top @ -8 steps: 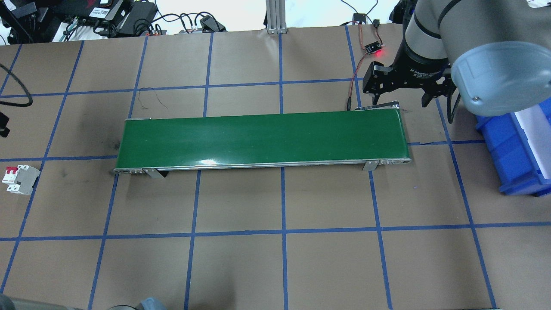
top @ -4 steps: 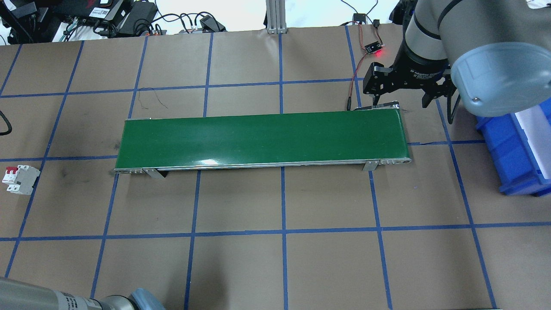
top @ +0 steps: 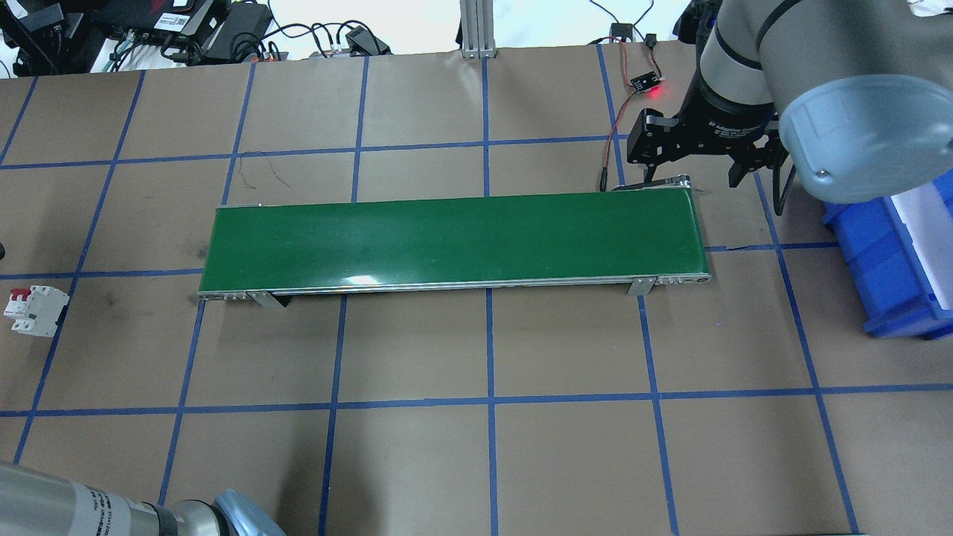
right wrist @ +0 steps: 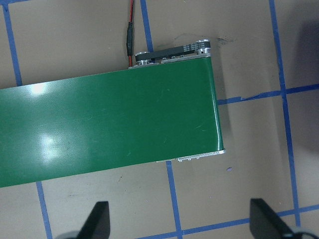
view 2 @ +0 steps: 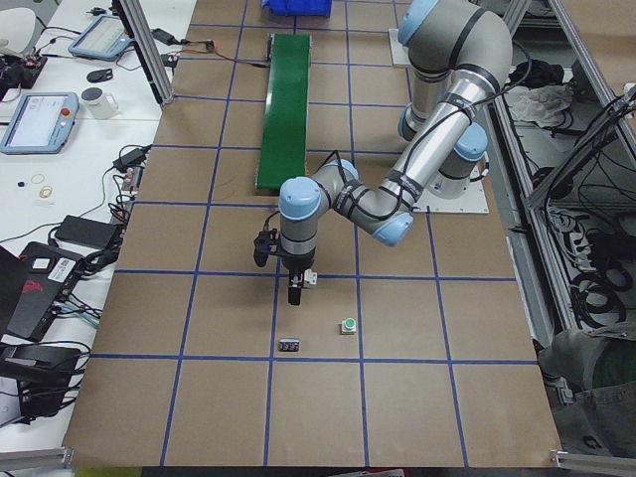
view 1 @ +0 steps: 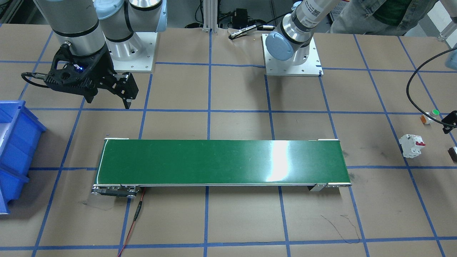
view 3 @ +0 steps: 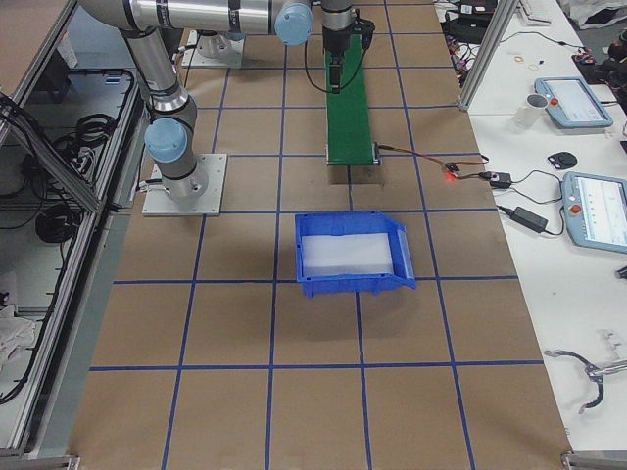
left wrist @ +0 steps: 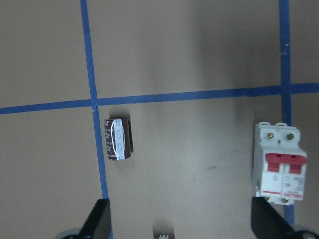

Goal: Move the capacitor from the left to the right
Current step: 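Grasp the brown capacitor off the table with the left gripper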

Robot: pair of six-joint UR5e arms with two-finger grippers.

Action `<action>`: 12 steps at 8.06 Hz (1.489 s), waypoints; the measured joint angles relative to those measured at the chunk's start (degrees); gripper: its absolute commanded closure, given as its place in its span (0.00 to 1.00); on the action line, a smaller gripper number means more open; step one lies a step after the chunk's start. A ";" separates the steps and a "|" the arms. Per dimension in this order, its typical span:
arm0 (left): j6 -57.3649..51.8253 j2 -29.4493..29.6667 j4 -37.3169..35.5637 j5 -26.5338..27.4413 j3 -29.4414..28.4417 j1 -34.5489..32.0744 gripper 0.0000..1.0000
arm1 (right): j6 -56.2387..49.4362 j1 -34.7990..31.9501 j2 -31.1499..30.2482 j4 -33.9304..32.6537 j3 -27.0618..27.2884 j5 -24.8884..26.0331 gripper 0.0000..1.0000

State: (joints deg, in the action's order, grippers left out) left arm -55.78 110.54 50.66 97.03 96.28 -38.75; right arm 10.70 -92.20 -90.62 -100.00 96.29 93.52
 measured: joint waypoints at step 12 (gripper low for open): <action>-4.23 13.88 -18.39 -8.18 -0.67 7.49 0.01 | 0.25 0.00 0.00 -0.10 0.10 -0.18 0.00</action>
State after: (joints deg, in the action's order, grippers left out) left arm -60.01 124.42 32.27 88.86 95.62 -31.26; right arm 10.95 -92.20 -90.61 -100.11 96.39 93.34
